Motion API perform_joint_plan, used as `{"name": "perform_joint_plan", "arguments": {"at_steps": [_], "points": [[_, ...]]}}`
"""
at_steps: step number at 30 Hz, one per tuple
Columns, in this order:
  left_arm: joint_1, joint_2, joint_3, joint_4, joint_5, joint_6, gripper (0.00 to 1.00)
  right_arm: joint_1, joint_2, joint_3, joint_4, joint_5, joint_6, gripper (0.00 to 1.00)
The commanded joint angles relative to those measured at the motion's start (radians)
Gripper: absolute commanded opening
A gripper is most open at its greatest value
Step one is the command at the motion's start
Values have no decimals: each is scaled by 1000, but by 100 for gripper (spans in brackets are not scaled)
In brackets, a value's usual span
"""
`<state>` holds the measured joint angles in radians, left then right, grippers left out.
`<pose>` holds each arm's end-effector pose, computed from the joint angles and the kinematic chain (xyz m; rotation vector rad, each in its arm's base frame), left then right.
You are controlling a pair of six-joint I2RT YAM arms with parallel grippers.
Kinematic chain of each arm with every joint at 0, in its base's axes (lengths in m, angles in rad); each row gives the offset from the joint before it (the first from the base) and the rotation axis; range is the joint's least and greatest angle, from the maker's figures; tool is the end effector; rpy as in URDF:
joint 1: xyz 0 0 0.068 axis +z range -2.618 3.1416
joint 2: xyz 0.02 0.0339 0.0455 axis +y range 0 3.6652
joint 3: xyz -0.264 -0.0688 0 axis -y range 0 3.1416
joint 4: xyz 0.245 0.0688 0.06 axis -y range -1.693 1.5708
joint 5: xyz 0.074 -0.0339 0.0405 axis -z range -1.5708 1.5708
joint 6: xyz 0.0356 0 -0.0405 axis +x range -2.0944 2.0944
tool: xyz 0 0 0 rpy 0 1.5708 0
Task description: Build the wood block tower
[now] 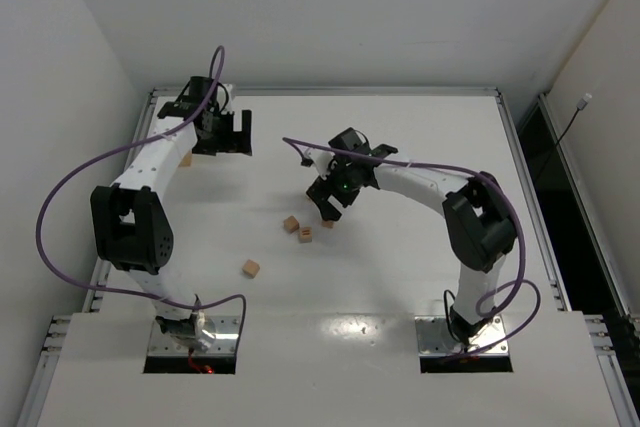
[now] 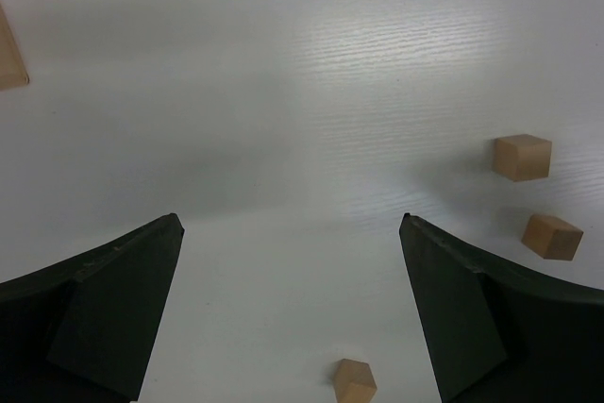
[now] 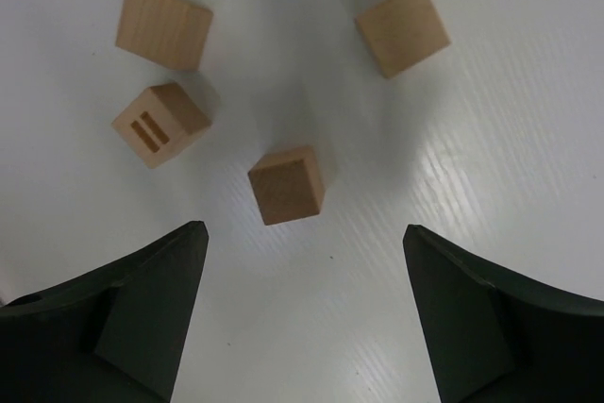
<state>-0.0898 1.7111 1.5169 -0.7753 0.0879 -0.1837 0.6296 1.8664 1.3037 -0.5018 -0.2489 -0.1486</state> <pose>0.3690 -0.0364 0.2962 -0.0849 2.5478 -0.2188 0.3091 0.2360 0.1912 -1.0916 2.4350 0.4884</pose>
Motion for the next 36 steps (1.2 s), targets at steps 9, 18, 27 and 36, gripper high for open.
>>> {"name": "perform_joint_plan", "arguments": {"at_steps": [9,18,27,36], "points": [[13,-13,2,27,29,10,100,13,2,-20,-7,-112,-233,72],[13,5,2,27,38,10,100,13,62,8,-7,-66,-316,71],[13,15,11,27,38,10,100,13,120,72,-26,-66,-347,69],[13,24,11,27,29,10,100,13,139,92,-26,-75,-347,62]]}}
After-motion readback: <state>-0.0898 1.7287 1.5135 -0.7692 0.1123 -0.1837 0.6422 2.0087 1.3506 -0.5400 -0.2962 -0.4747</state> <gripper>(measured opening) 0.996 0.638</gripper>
